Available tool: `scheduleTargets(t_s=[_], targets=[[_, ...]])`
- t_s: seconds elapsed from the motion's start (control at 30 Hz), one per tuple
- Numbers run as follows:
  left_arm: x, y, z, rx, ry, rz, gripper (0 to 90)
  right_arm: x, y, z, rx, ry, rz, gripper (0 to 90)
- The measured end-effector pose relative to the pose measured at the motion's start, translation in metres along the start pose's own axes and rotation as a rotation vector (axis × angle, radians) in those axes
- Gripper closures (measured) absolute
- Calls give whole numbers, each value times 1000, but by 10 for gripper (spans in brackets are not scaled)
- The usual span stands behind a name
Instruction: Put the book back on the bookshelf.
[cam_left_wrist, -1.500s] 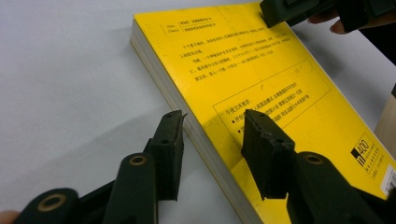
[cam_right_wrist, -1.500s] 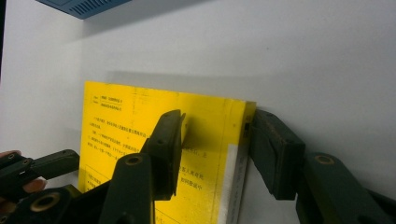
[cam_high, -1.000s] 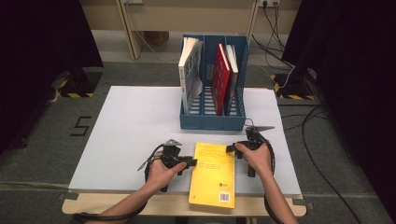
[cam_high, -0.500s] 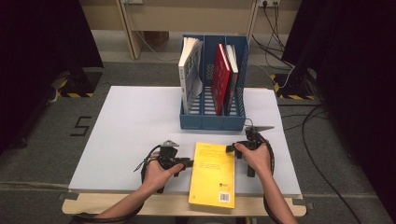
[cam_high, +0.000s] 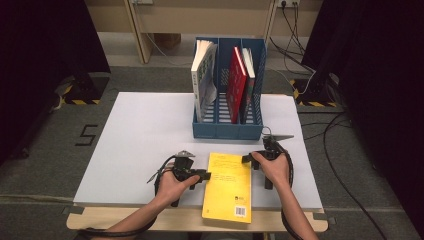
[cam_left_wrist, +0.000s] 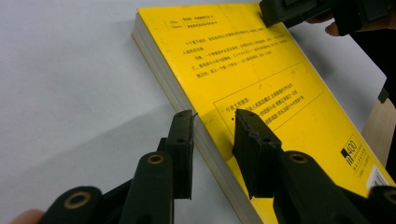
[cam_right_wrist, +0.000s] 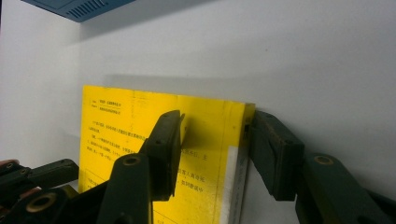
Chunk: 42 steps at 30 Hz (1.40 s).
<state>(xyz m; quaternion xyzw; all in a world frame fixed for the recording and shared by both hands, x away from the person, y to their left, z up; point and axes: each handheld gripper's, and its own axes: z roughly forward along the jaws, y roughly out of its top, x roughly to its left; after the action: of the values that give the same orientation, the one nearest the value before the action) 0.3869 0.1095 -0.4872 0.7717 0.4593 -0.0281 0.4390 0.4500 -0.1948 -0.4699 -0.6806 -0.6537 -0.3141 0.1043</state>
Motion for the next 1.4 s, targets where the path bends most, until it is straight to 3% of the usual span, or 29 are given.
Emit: scheduleTargets(t_s=[0.43, 0.63, 0.73, 0.8, 0.93, 1.13, 1.4], targets=[[1, -1, 2, 2, -9, 34, 710, -1, 3, 0, 25, 11, 5, 542], [1, 0, 2, 6, -11, 40, 712, 2, 4, 2, 8, -1, -5, 568], [2, 0, 2, 5, -13, 42, 712, 0, 3, 2, 0, 1, 10, 596], [2, 0, 2, 3, -14, 42, 712, -5, 4, 2, 7, 35, 46, 624], [2, 1, 2, 9, -16, 40, 712, -7, 4, 1, 10, 45, 57, 646], [3, 0, 1, 9, -14, 41, 711, -2, 6, -5, -1, 46, 29, 673], [5, -1, -1, 4, -14, 41, 711, 11, 7, -18, -46, 89, -24, 692]])
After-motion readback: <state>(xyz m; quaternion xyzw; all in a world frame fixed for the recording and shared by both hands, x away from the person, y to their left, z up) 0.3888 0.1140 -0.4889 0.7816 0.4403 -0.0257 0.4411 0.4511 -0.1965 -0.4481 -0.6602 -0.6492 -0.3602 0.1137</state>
